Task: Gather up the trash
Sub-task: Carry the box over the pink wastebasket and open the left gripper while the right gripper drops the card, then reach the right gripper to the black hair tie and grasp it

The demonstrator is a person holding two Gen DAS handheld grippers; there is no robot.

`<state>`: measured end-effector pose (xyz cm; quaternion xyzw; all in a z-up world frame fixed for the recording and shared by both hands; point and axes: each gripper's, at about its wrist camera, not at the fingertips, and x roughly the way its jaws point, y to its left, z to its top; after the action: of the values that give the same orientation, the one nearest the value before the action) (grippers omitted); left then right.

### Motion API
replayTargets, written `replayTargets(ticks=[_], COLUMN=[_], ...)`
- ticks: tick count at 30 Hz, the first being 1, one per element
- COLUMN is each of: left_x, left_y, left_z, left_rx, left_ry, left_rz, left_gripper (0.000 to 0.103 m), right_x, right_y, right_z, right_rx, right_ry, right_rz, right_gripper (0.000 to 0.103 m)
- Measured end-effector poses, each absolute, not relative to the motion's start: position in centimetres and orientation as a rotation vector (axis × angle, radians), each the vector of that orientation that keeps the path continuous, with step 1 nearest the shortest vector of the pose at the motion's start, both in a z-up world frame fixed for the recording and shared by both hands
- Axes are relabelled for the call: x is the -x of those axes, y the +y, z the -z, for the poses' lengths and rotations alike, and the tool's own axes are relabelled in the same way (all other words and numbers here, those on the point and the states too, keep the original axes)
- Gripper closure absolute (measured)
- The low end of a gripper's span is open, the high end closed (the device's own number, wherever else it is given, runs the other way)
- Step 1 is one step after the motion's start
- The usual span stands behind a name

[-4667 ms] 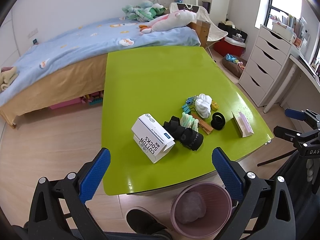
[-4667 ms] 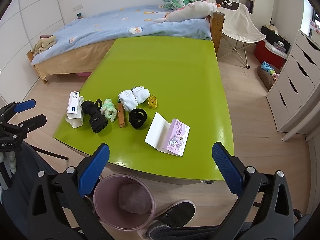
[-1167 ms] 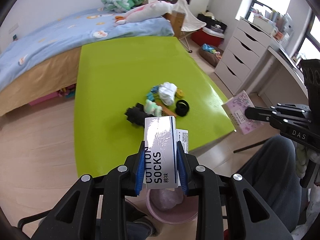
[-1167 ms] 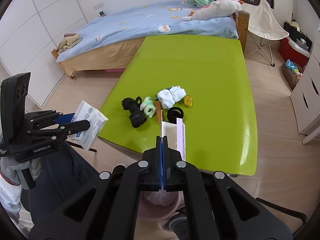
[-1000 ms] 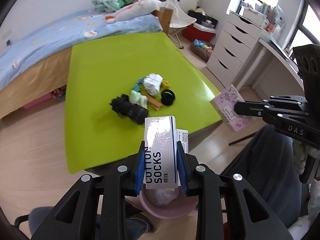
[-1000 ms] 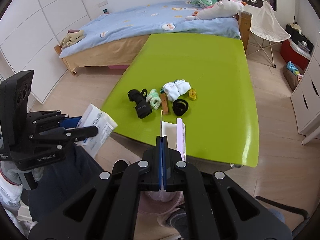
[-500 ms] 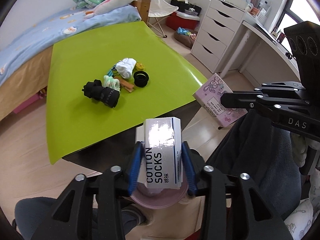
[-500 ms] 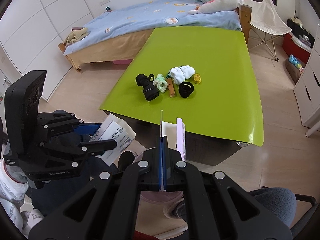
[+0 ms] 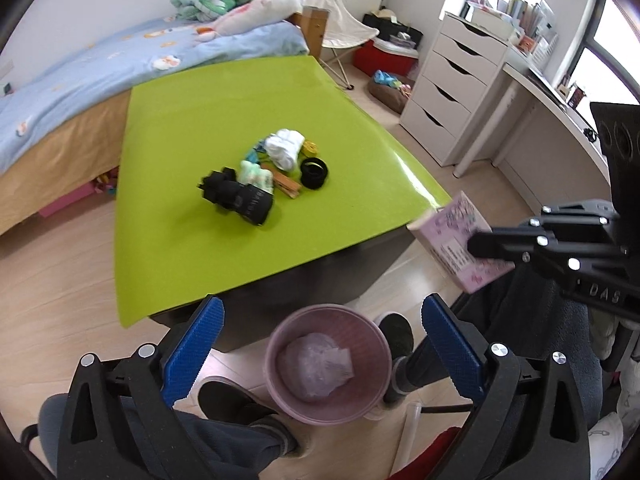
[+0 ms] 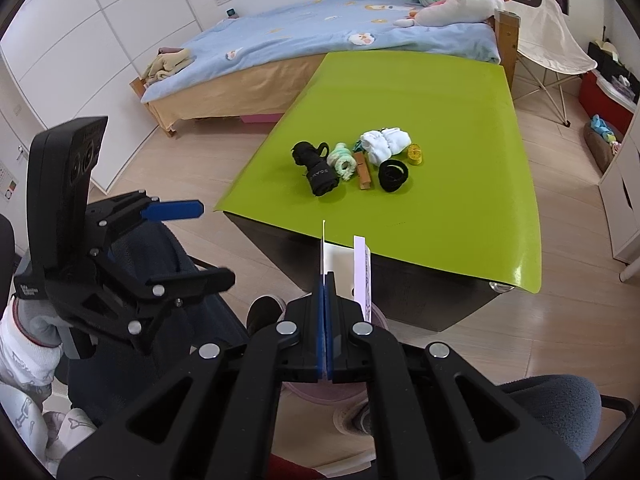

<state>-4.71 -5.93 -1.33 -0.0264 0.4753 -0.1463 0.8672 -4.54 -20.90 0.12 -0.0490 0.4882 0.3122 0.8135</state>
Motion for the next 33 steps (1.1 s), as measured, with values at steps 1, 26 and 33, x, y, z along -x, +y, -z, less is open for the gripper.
replayTargets(ticks=[1,26,33], left_x=[4.8,5.5,5.1], left_y=[-5.6,-1.2,-1.6], left_z=[1.1,0.8,1.1], left_rx=[0.058,0.109,0.105], left_ry=[0.99,0.98,0.988], left_rz=[0.299,0.22,0.229], left_gripper=[0.008,0.008,0.008], right_x=[4.6,4.3,3.2], right_y=[-20.6,-18.6,-20.2], right_z=[0.0,1.1,1.0], right_rx=[0.109,0.107,0.07], right_ry=[1.045,1.059,1.044], right_rz=[-0.675,-0.717,-0.652], right_gripper=[0.103,0.007,0.004])
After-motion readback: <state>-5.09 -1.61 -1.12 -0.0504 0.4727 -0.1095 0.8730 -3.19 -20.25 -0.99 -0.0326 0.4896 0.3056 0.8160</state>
